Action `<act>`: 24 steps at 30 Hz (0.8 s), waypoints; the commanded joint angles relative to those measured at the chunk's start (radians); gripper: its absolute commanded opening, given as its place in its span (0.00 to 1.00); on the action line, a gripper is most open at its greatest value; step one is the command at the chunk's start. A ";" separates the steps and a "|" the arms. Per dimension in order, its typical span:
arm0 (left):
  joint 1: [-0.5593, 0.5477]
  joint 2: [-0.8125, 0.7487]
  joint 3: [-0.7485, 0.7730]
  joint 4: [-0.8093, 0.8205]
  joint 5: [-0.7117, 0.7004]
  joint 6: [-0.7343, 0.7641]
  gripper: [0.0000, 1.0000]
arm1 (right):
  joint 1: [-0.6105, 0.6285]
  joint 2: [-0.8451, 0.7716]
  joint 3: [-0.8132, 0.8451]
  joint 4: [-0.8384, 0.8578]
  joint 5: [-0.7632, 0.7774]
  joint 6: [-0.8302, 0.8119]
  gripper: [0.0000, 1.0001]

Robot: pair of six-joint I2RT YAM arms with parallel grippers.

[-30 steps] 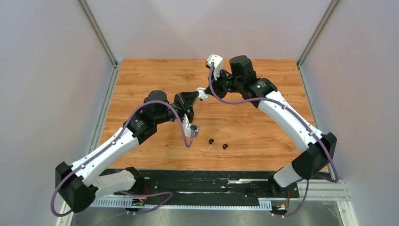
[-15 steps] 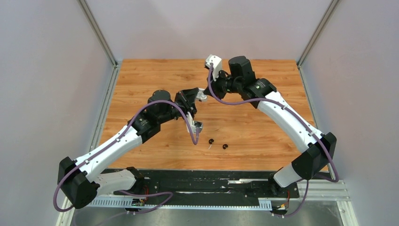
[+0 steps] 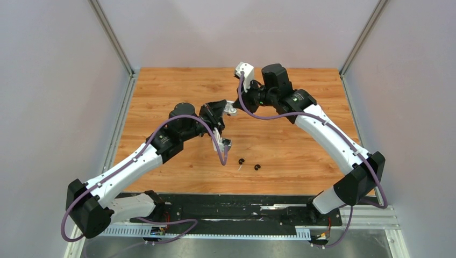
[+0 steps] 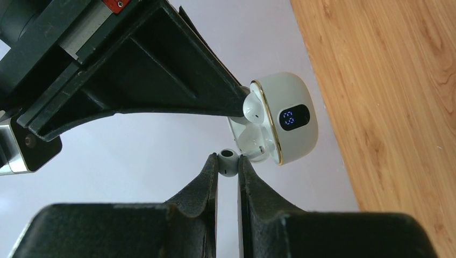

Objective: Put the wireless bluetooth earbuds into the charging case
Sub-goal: Place the earbud in the charging case.

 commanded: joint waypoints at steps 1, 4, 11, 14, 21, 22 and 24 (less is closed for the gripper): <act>-0.004 -0.004 0.013 0.000 0.026 0.023 0.00 | 0.006 -0.046 0.037 0.042 0.007 0.026 0.00; -0.004 -0.009 0.013 -0.015 0.033 0.033 0.00 | 0.003 -0.044 0.038 0.046 0.018 0.038 0.00; -0.004 -0.014 0.011 -0.039 0.022 0.044 0.00 | 0.002 -0.048 0.039 0.047 0.001 0.046 0.00; -0.005 -0.019 0.008 -0.039 0.023 0.045 0.00 | 0.001 -0.050 0.040 0.048 0.007 0.049 0.00; -0.006 -0.023 0.003 -0.037 0.053 0.062 0.00 | -0.002 -0.035 0.051 0.050 0.006 0.076 0.00; -0.006 -0.023 0.003 -0.037 0.057 0.065 0.00 | -0.002 -0.032 0.055 0.050 0.005 0.080 0.00; -0.006 -0.022 0.001 -0.032 0.063 0.078 0.00 | -0.004 -0.027 0.061 0.050 0.003 0.088 0.00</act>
